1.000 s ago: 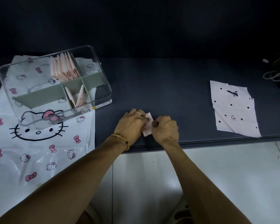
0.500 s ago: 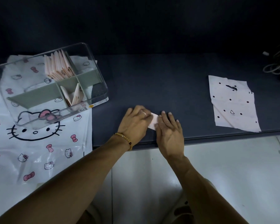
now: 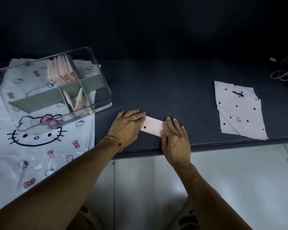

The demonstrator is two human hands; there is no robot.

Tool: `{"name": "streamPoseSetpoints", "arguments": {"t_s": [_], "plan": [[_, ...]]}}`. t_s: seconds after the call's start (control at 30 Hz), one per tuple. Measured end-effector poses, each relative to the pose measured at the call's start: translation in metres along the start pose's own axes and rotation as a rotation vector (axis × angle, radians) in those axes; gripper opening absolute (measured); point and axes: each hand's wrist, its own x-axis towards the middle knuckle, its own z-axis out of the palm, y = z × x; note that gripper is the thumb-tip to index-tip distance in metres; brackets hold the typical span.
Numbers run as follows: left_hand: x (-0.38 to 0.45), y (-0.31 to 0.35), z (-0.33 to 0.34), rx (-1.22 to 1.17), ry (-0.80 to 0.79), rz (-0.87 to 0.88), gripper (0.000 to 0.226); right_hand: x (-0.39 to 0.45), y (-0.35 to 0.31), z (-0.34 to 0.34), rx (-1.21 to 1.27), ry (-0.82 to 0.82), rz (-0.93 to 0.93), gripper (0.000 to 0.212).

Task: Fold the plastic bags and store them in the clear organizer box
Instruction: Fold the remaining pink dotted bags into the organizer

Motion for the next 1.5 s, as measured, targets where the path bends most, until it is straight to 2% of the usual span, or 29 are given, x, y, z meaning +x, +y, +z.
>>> {"name": "streamPoseSetpoints", "arguments": {"t_s": [0.2, 0.3, 0.5, 0.67, 0.73, 0.8, 0.87, 0.93, 0.97, 1.03, 1.1, 1.13, 1.2, 1.27, 1.33, 1.4, 1.5], "plan": [[0.02, 0.011, -0.002, -0.156, 0.066, -0.17, 0.03, -0.001, 0.001, 0.004, 0.002, 0.05, -0.022, 0.034], [0.032, 0.023, 0.001, -0.113, -0.043, -0.111, 0.033, -0.001, 0.002, 0.004, 0.009, 0.06, -0.028, 0.034], [0.055, 0.027, -0.01, -0.088, -0.214, -0.125, 0.01, -0.001, 0.003, 0.002, 0.055, 0.017, -0.017, 0.036], [0.048, 0.022, -0.028, -0.359, -0.288, -0.211, 0.008, 0.015, -0.012, -0.019, 0.192, -0.051, 0.0, 0.037], [0.034, 0.01, -0.041, -0.49, -0.245, -0.237, 0.011, 0.029, -0.027, -0.031, 0.203, -0.058, -0.062, 0.026], [0.018, -0.006, -0.056, -0.58, -0.165, -0.243, 0.013, 0.044, -0.046, -0.043, 0.27, -0.142, -0.109, 0.016], [0.0, -0.021, -0.07, -0.65, -0.085, -0.267, 0.014, 0.054, -0.067, -0.05, 0.353, -0.253, -0.136, 0.013], [-0.016, -0.034, -0.08, -0.762, 0.002, -0.349, 0.013, 0.06, -0.087, -0.049, 0.402, -0.265, -0.129, 0.013], [-0.023, -0.041, -0.082, -0.813, 0.093, -0.412, 0.011, 0.062, -0.097, -0.048, 0.421, -0.234, -0.107, 0.012], [-0.035, -0.057, -0.086, -0.819, 0.385, -0.594, 0.007, 0.065, -0.116, -0.044, 0.515, -0.17, -0.02, 0.013], [-0.045, -0.077, -0.088, -0.673, 0.639, -0.798, 0.006, 0.068, -0.133, -0.039, 0.668, -0.14, 0.103, 0.018], [-0.048, -0.086, -0.088, -0.558, 0.694, -0.881, 0.012, 0.07, -0.141, -0.037, 0.748, -0.137, 0.166, 0.02], [-0.05, -0.099, -0.085, -0.404, 0.677, -0.997, 0.035, 0.075, -0.156, -0.033, 0.907, -0.148, 0.268, 0.019], [-0.045, -0.104, -0.082, -0.358, 0.59, -1.076, 0.056, 0.08, -0.17, -0.03, 1.008, -0.166, 0.317, 0.013], [-0.038, -0.107, -0.082, -0.323, 0.489, -1.159, 0.063, 0.086, -0.183, -0.026, 1.032, -0.184, 0.329, 0.011], [-0.035, -0.113, -0.084, -0.295, 0.414, -1.183, 0.054, 0.092, -0.192, -0.021, 1.014, -0.194, 0.334, 0.011], [-0.04, -0.12, -0.086, -0.326, 0.438, -1.159, 0.025, 0.102, -0.203, -0.008, 0.887, -0.181, 0.309, 0.01]]}}
